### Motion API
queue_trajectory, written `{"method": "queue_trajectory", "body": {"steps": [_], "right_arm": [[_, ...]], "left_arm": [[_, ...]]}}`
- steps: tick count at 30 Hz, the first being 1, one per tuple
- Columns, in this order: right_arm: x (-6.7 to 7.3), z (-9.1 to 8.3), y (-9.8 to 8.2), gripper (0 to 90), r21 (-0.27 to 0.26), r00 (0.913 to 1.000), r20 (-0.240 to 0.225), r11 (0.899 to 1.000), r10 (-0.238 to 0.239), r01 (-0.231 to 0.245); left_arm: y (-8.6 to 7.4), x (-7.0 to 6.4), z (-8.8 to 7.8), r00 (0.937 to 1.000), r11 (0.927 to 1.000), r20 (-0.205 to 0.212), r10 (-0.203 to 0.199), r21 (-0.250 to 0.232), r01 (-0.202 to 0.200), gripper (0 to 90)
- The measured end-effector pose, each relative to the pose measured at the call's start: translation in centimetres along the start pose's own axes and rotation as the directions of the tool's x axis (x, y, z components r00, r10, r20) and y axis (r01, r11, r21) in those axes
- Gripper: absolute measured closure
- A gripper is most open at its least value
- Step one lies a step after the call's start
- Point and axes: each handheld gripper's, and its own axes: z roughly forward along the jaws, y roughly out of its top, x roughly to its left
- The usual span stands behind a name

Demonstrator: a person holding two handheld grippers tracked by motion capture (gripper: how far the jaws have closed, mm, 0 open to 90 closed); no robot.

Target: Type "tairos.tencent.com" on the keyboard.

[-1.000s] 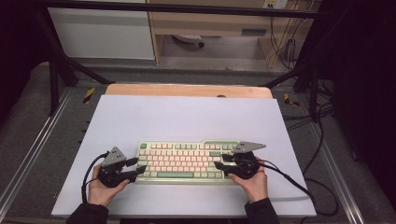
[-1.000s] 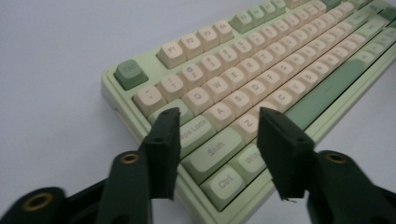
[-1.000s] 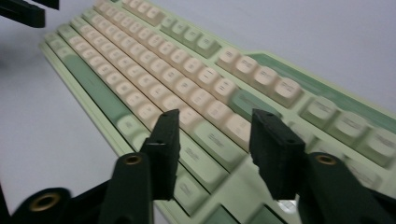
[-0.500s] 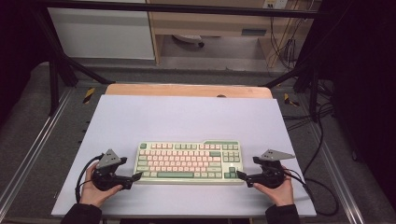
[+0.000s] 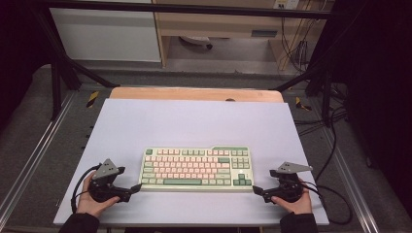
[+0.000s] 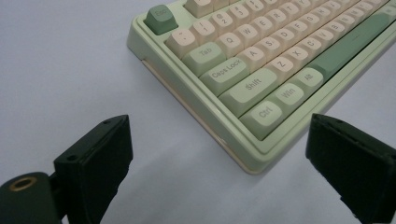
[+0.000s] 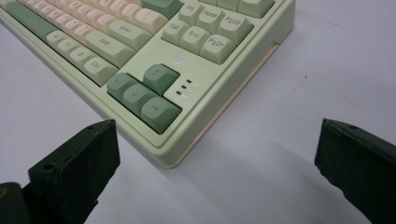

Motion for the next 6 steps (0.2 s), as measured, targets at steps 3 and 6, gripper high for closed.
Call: {"method": "queue_trajectory", "body": {"steps": [3, 6], "right_arm": [[0.02, -0.05, -0.02, 0.4, -0.002, 1.0, -0.003, 1.0, -0.003, 0.003], [0.07, 0.02, -0.05, 0.4, -0.005, 1.0, -0.009, 1.0, 0.001, -0.001]], "left_arm": [[-0.03, -0.06, 0.13, 1.0, 0.9999, 0.002, 0.008, 0.007, -0.008, 7.2], [-0.04, -0.07, 0.08, 1.0, 1.0, -0.001, 0.009, 0.0, -0.009, 7.4]]}}
